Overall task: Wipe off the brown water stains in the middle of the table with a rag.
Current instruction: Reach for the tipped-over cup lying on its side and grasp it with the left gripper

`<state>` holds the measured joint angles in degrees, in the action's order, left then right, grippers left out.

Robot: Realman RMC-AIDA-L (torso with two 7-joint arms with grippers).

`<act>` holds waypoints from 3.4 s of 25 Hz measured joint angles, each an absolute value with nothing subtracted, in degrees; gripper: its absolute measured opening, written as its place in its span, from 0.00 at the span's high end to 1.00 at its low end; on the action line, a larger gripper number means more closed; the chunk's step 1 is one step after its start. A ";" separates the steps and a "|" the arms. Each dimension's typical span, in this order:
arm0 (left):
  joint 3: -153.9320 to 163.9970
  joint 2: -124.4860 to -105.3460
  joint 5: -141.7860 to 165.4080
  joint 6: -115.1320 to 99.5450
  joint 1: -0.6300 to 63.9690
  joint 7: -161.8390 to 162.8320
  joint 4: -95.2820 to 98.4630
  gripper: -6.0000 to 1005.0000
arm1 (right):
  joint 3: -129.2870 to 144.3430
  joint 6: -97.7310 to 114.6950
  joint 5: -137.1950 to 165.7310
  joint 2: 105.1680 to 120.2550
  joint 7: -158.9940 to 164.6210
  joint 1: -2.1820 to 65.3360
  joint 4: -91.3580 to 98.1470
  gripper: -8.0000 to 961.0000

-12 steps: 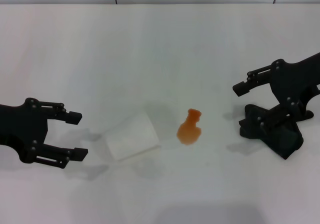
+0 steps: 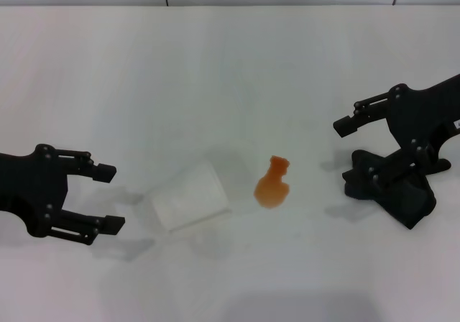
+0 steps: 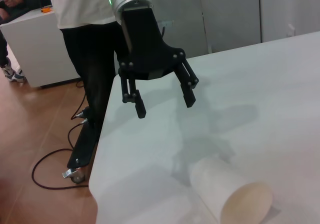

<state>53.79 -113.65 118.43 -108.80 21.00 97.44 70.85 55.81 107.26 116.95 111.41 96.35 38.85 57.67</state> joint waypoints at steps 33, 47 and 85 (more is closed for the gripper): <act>55.73 -118.63 138.90 -103.58 35.27 102.48 70.89 0.17 | 56.17 106.78 117.12 112.59 96.36 39.39 57.76 0.11; 62.76 -119.16 140.17 -97.36 37.52 107.61 63.75 0.16 | 56.25 106.79 117.13 112.94 96.15 39.70 58.22 0.11; 76.33 -119.43 139.22 -82.27 38.24 108.63 58.14 0.17 | 56.42 106.12 117.40 113.72 95.47 40.52 57.86 0.11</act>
<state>76.33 -119.43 139.22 -82.27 38.24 108.63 58.14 56.42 106.12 117.40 113.72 95.47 40.52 57.86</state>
